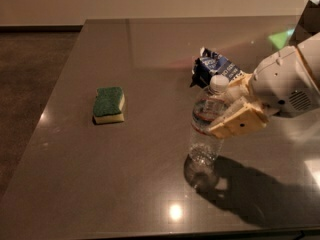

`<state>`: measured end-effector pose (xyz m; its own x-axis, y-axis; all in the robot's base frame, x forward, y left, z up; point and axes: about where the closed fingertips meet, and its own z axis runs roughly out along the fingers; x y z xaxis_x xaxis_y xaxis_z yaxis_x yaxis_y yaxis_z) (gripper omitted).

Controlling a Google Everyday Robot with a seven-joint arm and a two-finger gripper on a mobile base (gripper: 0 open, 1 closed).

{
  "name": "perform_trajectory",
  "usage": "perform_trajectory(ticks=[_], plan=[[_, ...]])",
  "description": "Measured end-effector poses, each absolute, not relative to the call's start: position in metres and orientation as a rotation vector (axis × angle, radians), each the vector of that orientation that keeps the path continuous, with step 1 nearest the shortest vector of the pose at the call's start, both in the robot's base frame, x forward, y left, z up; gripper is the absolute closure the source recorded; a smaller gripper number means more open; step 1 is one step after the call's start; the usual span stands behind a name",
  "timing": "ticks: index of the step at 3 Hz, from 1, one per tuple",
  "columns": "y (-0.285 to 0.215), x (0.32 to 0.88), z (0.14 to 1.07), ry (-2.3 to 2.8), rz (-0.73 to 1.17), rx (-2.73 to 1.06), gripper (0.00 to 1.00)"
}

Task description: Knock water bottle over

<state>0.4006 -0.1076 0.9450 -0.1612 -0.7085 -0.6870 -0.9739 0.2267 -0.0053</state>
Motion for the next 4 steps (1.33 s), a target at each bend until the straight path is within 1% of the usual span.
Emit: perform_trajectory(ticks=[1,4], plan=[[-0.117,0.413,0.957,2.024,0.527,-1.593,1.00],[-0.159,0.465,0.960,2.339,0.009,-1.846,1.00]])
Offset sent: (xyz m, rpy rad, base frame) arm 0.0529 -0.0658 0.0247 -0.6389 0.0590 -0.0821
